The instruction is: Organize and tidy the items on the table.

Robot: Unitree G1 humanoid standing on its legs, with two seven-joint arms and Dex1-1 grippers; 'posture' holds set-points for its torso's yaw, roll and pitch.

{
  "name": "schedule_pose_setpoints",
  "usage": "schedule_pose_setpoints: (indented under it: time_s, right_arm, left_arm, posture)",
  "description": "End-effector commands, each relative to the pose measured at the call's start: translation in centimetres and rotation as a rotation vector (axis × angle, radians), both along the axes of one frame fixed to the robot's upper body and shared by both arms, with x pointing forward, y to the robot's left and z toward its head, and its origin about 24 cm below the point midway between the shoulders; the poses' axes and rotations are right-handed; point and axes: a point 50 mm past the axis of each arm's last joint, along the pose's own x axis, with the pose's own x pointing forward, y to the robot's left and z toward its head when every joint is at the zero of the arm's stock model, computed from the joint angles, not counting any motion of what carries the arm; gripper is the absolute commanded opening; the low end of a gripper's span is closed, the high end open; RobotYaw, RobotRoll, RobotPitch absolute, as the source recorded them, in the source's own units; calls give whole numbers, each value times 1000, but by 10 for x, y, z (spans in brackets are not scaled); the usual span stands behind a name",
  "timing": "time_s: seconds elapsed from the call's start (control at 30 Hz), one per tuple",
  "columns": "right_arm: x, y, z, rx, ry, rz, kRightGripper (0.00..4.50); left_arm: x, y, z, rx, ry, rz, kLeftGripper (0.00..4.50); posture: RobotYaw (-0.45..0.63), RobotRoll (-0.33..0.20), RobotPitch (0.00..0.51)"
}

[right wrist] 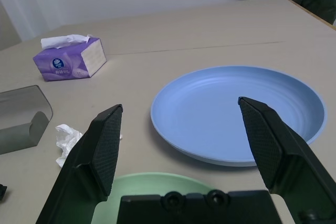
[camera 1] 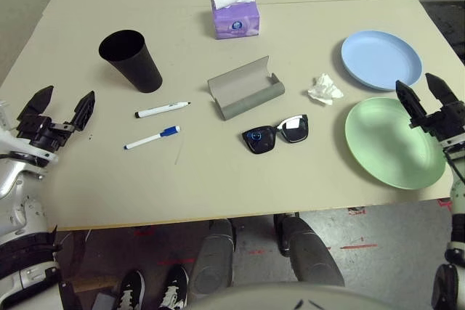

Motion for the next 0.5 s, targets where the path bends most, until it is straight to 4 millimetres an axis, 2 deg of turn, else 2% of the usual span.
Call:
schedule_pose_setpoints:
  time_s: [0.03,0.13,0.27,0.5]
  right_arm:
    - [-2,-10,4,-5,-2,-25,4460]
    - [-6,-27,12,-15,-27,-98,4460]
    - [-8,-27,9,-39,-12,-95,4460]
    - [-9,-26,6,-43,3,-99,4460]
  left_arm:
    - [-2,-3,-7,0,16,3,4500]
    - [3,-7,-16,-34,18,6,4500]
    - [11,-12,-15,-40,11,-9,4500]
    - [9,-10,-19,-43,26,-2,4500]
  posture:
    - [-114,0,263]
    - [-118,0,252]
    - [-138,0,250]
    - [-145,0,253]
